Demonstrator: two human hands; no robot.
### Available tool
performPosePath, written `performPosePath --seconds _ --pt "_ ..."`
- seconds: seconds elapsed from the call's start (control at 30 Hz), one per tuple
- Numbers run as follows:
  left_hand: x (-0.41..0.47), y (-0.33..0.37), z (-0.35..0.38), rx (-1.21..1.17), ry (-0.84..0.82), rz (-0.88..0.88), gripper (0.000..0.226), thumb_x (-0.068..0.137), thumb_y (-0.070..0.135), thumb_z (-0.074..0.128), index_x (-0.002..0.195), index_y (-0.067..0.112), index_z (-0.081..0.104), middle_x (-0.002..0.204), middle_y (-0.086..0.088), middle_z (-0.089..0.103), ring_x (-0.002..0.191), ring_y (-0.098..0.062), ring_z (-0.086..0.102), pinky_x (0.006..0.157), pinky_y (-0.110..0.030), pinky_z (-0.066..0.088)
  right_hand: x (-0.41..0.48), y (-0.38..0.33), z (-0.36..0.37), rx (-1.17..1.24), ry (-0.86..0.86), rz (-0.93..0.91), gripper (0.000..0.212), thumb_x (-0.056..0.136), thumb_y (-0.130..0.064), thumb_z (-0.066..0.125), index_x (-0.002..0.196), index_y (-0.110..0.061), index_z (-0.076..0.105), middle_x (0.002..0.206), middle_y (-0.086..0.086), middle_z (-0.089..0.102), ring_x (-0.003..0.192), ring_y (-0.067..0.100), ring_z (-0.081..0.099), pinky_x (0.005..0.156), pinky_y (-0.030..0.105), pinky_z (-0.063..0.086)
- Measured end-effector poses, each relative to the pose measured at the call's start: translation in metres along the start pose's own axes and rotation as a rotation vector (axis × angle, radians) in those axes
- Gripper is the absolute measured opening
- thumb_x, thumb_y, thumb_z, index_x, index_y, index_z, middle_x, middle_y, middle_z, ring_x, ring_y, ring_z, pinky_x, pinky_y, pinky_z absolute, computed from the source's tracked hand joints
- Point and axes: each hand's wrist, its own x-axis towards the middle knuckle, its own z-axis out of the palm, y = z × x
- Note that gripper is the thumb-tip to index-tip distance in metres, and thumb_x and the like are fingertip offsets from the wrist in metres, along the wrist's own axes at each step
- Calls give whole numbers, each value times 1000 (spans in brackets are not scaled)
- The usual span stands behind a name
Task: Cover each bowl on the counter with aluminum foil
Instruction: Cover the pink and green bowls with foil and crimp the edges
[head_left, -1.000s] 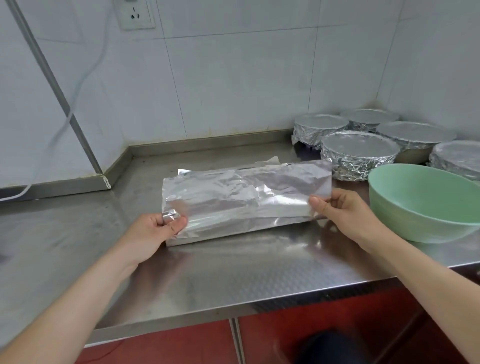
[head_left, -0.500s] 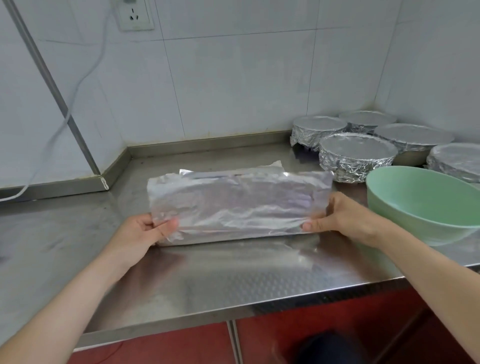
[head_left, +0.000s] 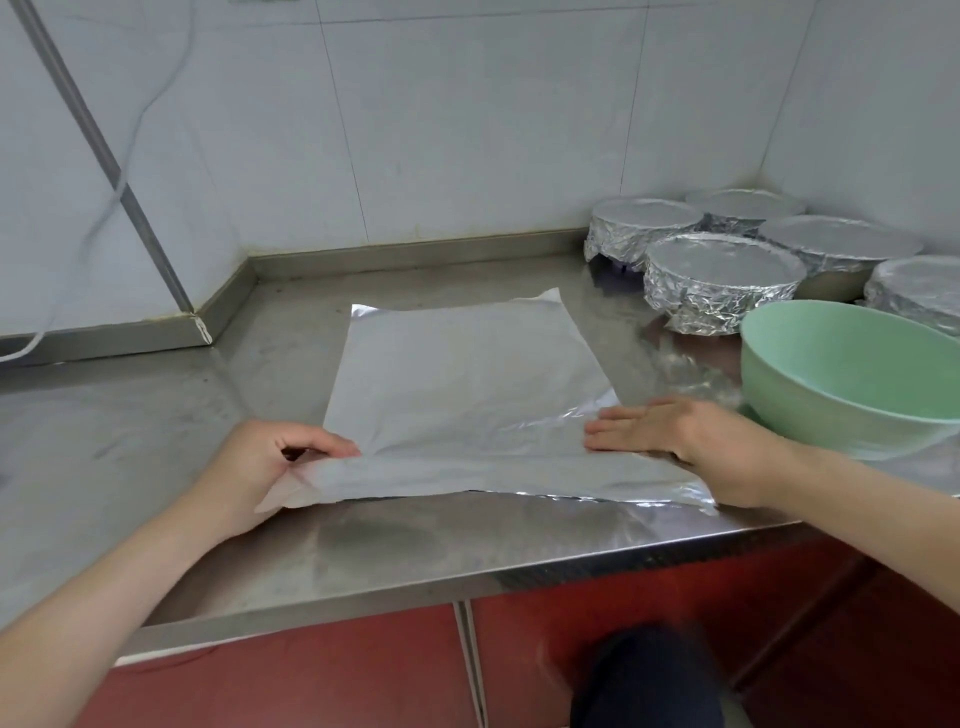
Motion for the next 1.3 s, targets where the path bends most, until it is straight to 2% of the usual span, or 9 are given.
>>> performPosePath --seconds 0.13,0.27,0.33,0.4,0.47,0.6,0.8,0.93,1.3 --pt "-5 7 -4 108 -3 69 50 72 -28 60 70 18 77 72 16 73 70 5 67 67 -6 47 -8 -13 -3 13 156 -15 40 92 -28 47 129 -24 62 133 -15 55 128 -1 45 101 18 38" --pt "1 7 -8 97 51 14 29 76 -1 75 64 25 77 67 9 72 60 5 62 60 -6 43 -1 1 9 179 210 71 31 89 -27 64 119 -20 70 127 0 62 119 6 56 97 16 44" --pt "11 5 -6 56 83 -48 28 79 5 74 66 30 77 70 16 72 63 7 62 63 -3 43 1 6 12 350 237 235 35 86 -44 68 104 -15 75 108 17 70 100 21 69 81 29 49" --pt "21 6 -3 41 95 -102 17 84 9 71 73 22 75 60 17 67 53 6 56 56 -5 41 8 5 10 522 271 391 48 77 -68 65 87 -23 78 83 16 73 67 15 58 67 30 39" --pt "29 4 1 28 151 -160 14 87 18 70 75 13 71 53 12 58 47 -2 46 49 -15 37 15 0 5 663 305 466 33 79 -56 69 67 -26 75 65 -5 65 63 4 48 66 25 35" --pt "40 7 8 21 242 -227 19 88 32 69 77 16 70 58 5 59 56 -15 48 56 -24 38 28 -7 4 767 402 601 36 88 -34 69 57 -18 61 59 1 49 59 11 42 60 22 32" --pt "44 5 17 124 336 -236 23 87 26 71 66 17 71 62 6 71 69 -25 71 70 -30 53 53 -17 5 503 542 783 37 89 -19 65 56 -5 55 44 -3 35 45 11 29 40 20 24" --pt "41 13 20 381 367 -252 35 84 29 72 57 10 62 40 10 53 50 -18 53 47 -28 32 60 -26 3 256 496 875 44 87 -18 58 47 -12 40 37 -1 38 38 10 36 35 18 28" --pt "44 14 19 702 379 -299 37 80 36 67 66 3 58 54 -3 57 58 -25 56 50 -26 32 68 -38 1 -8 362 907 20 92 -31 56 83 -13 54 97 14 68 94 32 63 75 32 45"
